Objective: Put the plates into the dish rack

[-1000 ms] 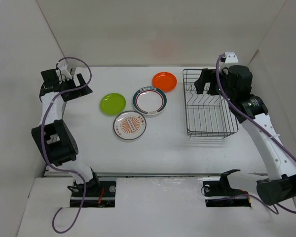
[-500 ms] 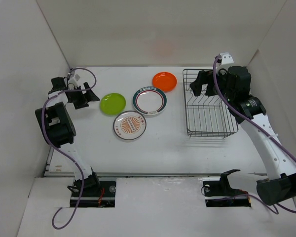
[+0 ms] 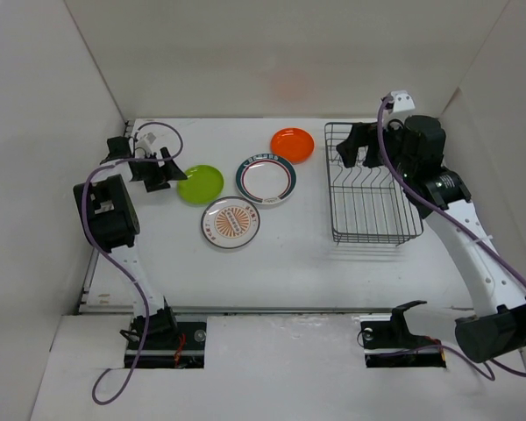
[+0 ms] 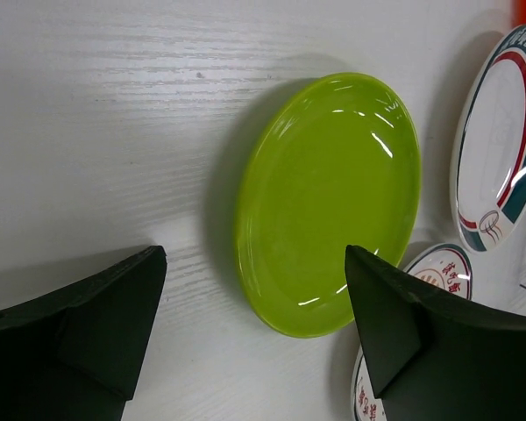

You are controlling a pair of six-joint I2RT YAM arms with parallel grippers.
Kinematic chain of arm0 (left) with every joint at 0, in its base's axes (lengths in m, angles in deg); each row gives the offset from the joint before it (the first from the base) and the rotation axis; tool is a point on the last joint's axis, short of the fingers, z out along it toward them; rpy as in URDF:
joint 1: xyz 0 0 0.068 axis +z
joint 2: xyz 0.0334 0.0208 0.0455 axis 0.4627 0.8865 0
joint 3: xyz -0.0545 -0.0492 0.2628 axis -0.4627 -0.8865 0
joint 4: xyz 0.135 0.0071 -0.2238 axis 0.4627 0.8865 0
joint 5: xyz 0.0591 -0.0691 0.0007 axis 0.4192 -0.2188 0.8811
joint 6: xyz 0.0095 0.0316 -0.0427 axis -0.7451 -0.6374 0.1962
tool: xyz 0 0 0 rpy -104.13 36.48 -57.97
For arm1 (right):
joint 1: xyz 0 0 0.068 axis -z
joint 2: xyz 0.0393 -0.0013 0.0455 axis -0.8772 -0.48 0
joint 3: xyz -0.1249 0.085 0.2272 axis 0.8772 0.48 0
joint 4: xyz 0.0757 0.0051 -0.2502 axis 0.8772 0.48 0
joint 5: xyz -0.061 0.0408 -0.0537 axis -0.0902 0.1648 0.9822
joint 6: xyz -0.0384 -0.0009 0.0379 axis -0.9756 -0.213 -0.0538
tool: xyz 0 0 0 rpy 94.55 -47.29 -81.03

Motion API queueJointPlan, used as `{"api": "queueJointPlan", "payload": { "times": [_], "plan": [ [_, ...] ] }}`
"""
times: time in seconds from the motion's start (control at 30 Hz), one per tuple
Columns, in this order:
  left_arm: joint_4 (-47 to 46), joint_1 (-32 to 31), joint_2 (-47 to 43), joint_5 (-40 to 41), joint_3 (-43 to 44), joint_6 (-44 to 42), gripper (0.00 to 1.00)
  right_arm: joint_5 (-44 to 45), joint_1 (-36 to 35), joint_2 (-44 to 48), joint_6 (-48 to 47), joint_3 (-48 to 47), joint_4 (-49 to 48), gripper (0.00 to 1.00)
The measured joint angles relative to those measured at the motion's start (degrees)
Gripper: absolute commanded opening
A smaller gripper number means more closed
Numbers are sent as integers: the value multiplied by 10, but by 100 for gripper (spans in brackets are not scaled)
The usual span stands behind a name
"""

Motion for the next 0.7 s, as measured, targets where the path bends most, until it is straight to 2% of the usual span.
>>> {"api": "queueJointPlan", "payload": {
  "times": [0.2,0.3,0.4,0.53,0.7],
  "plan": [
    [-11,1,11,-2,6,11,68,-5,0,-17,0,0,-12,100],
    [-11,1,22,-5,19,14,67,-8,0,-24,1,1,-16,100],
    [-13,-1,31,-7,29,15,60,-9,0,-28,1,1,-17,100],
    [-14,-6,34,-9,31,16,59,-11,0,-30,1,7,-23,100],
    [-14,-17,36,-6,31,17,51,-13,0,-31,1,14,-28,100]
  ]
}}
